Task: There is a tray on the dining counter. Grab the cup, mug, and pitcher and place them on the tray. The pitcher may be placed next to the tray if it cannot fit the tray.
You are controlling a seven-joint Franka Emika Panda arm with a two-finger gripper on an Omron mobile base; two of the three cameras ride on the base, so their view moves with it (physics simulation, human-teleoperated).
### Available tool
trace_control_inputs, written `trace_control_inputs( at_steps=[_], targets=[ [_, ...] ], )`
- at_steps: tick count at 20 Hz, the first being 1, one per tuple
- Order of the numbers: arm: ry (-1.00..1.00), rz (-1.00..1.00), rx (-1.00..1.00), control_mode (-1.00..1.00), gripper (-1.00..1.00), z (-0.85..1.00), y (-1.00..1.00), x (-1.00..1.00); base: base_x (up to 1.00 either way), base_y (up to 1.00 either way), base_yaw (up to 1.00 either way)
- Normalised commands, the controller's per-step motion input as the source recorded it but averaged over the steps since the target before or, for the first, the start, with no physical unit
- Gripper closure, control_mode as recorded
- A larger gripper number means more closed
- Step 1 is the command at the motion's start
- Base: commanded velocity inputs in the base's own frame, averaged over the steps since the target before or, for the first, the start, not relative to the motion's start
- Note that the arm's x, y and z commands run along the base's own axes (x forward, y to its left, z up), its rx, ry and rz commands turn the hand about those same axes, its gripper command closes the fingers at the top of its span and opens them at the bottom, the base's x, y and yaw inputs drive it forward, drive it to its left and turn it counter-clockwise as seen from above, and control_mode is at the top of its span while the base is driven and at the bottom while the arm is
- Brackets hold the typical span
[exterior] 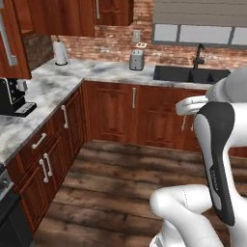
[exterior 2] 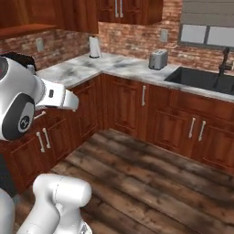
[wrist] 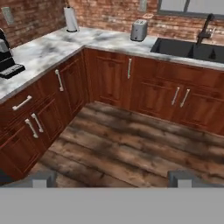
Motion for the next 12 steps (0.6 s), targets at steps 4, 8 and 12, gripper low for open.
trace_control_inputs(
  at_steps=[4, 8, 12],
  targets=[
    [0.0, 0.0, 0.0, 1.0, -1.0, 0.0, 0.0, 0.0, 0.6, -0.42, 0.72],
    [0.0, 0.0, 0.0, 1.0, -1.0, 0.0, 0.0, 0.0, 0.52, -0.43, 0.81],
    [0.0, 0.0, 0.0, 1.0, -1.0, 0.0, 0.0, 0.0, 0.45, -0.59, 0.82]
  ],
)
